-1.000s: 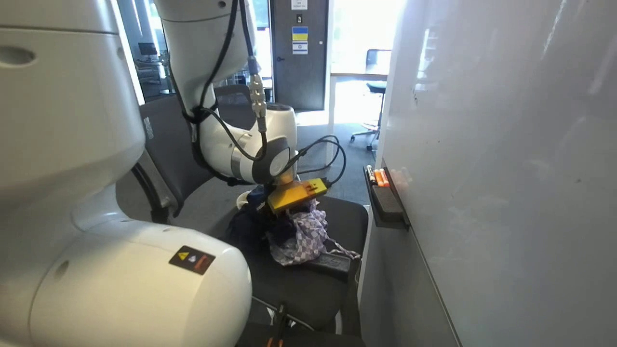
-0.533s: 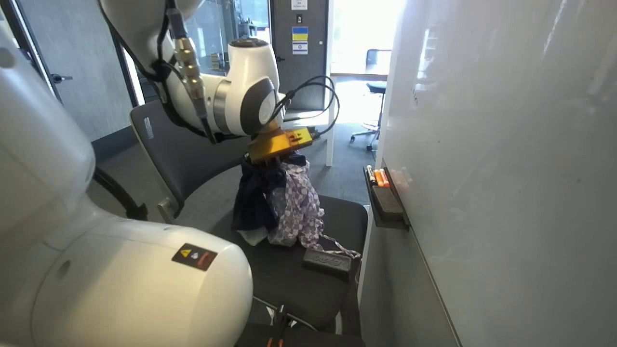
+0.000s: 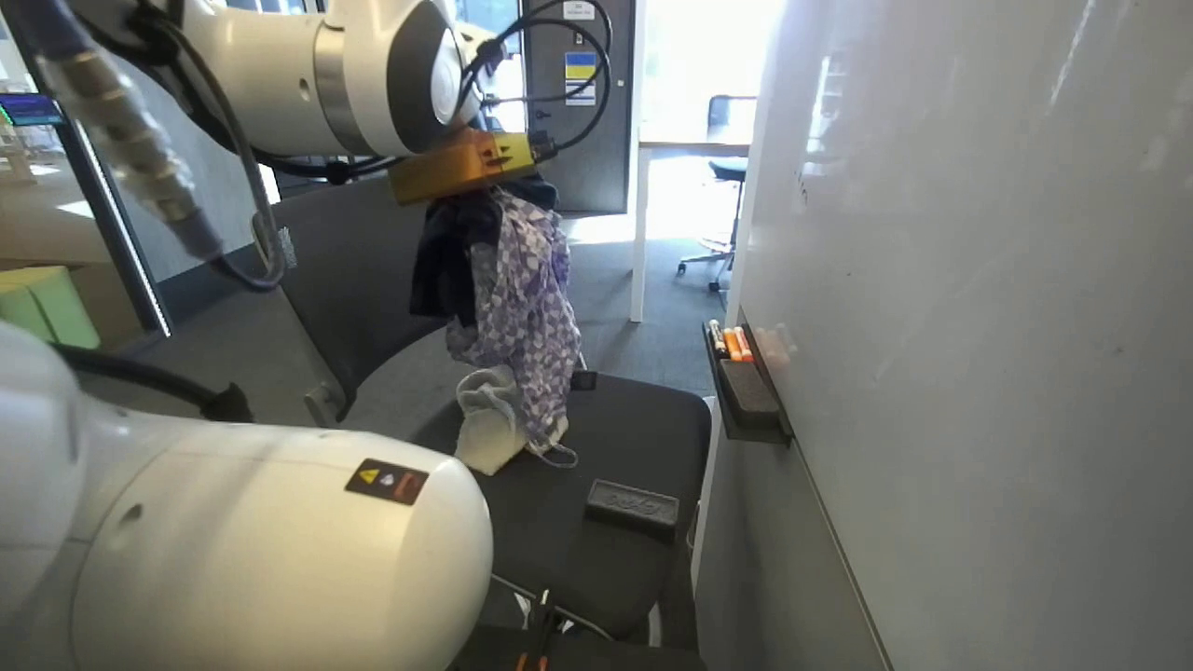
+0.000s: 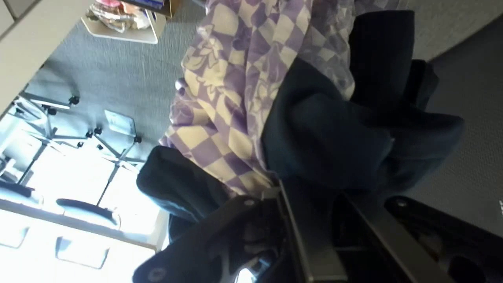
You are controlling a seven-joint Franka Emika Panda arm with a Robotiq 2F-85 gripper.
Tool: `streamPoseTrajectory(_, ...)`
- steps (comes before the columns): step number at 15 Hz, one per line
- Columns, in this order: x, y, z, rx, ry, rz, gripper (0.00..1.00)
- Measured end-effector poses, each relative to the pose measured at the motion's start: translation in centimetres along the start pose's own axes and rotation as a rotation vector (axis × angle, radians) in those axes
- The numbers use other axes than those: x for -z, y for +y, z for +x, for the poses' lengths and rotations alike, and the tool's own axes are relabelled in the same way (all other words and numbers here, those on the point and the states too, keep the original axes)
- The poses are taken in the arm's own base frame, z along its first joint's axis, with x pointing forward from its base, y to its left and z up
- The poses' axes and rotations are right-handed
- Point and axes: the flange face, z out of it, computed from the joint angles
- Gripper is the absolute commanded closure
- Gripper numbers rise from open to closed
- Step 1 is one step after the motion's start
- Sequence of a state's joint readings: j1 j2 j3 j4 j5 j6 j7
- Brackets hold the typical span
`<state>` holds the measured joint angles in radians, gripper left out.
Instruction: Pick up all the clothing items from the gray chair and put them on the backrest of the gray chair
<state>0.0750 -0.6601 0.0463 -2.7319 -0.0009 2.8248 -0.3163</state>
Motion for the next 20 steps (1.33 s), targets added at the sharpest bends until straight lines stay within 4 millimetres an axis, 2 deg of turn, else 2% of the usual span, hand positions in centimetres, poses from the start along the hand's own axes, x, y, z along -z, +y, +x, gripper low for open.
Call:
streamPoseTrajectory(3,4.1,-1.7,2.3,-0.015,0.109,-0.004,0.9)
streamPoseTrajectory(6,6.0,-4.2,3.7,0.017,0.165,0.017,0.9)
streamPoseTrajectory(13,6.0,-12.6,5.3,0.128,0.245,0.047,0.91)
streamPoseTrajectory(15,6.0,-14.1,5.6,0.135,0.269,0.045,0.9)
streamPoseTrajectory(17,5.2,-15.5,6.7,0.123,0.277,0.035,0.9)
streamPoseTrajectory(20,3.2,-18.8,9.0,0.111,0.267,0.048,0.9)
